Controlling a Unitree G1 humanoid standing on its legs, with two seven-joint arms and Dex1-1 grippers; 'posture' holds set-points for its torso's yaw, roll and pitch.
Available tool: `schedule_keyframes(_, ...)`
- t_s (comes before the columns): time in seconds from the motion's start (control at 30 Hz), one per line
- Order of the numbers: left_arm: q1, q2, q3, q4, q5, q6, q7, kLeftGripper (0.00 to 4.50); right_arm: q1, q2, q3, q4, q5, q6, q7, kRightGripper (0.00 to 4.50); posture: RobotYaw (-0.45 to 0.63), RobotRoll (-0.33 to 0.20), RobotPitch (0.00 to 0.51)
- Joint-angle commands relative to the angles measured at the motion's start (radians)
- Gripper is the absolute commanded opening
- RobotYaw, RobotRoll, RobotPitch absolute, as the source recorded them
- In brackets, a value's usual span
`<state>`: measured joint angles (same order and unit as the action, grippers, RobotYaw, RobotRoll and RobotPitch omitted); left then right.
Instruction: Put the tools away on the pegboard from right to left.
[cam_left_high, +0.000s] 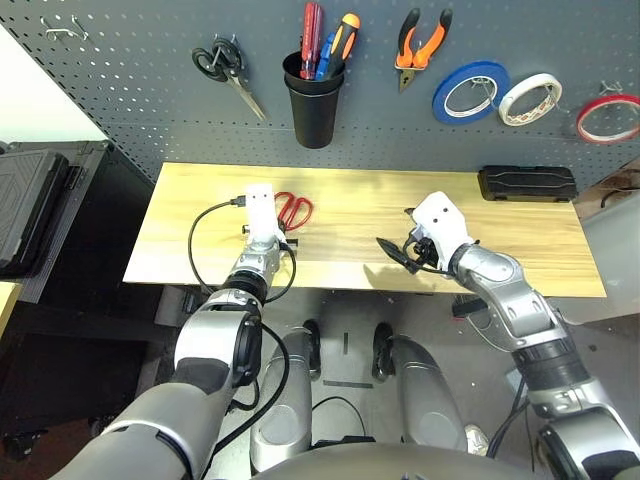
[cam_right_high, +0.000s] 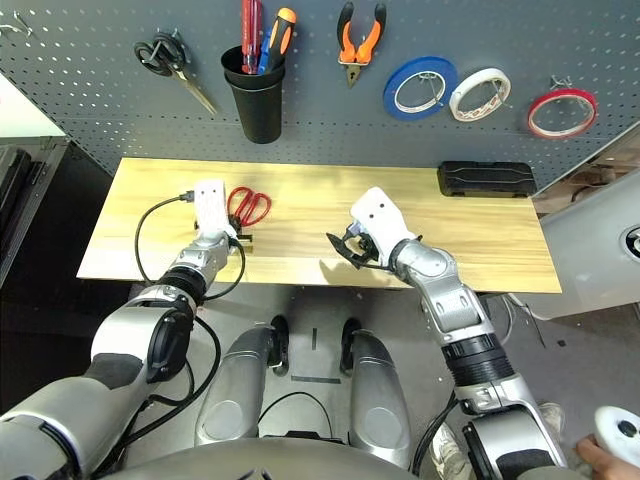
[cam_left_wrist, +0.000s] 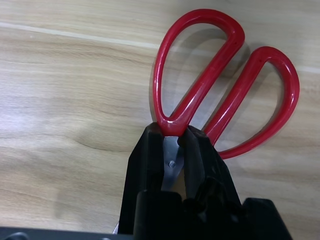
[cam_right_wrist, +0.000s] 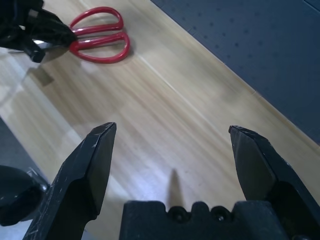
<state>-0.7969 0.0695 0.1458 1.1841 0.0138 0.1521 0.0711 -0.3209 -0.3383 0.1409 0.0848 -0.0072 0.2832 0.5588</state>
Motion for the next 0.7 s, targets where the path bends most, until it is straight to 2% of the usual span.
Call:
schedule_keyframes(0.03,0.078,-0.055,-0.016,0.022,-0.006,0.077,-0.007,0.58,-0.007,-0.013,-0.019,0.045,0.012,-0.017,0.005,4.5,0.07,0.0,0.296)
schedule_keyframes(0.23,0.145,-0.11,-0.023,-0.088,-0.017,0.151,0.009,0.58,-0.026,-0.019,-0.023,0.082,0.013,-0.039,0.006,4.5,0.08,0.0,0.296)
schedule_keyframes(0.43,0.222,-0.166,-0.001,-0.303,-0.049,0.3,0.057,0.58,-0.029,-0.029,-0.019,0.101,0.02,-0.054,0.034,4.5,0.08,0.0,0.297)
schedule_keyframes(0.7,0.298,-0.202,-0.005,-0.591,-0.088,0.513,0.087,3.44,-0.007,-0.076,0.015,0.113,0.043,-0.047,0.165,4.5,0.1,0.0,0.298)
